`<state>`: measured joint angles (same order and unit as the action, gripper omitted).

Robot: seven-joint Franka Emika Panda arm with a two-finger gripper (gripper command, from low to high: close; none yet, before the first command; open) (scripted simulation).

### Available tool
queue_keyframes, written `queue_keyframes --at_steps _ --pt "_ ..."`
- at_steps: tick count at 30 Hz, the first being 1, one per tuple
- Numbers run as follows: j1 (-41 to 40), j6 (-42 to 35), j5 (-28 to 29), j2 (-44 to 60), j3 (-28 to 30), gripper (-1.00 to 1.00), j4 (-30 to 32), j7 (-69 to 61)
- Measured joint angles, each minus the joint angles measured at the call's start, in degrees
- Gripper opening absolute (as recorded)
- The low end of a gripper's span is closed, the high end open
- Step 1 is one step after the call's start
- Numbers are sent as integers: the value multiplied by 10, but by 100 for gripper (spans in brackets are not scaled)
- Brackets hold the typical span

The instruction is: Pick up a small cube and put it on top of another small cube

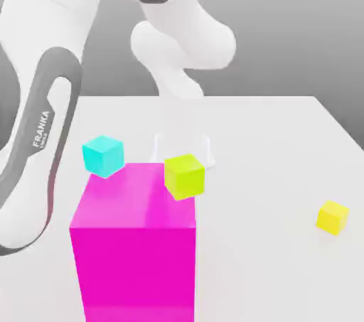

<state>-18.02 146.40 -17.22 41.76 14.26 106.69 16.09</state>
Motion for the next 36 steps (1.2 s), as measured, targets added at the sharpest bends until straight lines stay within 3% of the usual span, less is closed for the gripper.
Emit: queue_keyframes --at_steps 5,18,26,36 --pt "1 -2 -1 -2 1 -100 0 -1" --pt "79 -134 17 -251 53 -100 123 171" --pt "112 -194 84 -424 49 -100 219 359" --pt "86 -275 179 -636 -23 -100 337 610"
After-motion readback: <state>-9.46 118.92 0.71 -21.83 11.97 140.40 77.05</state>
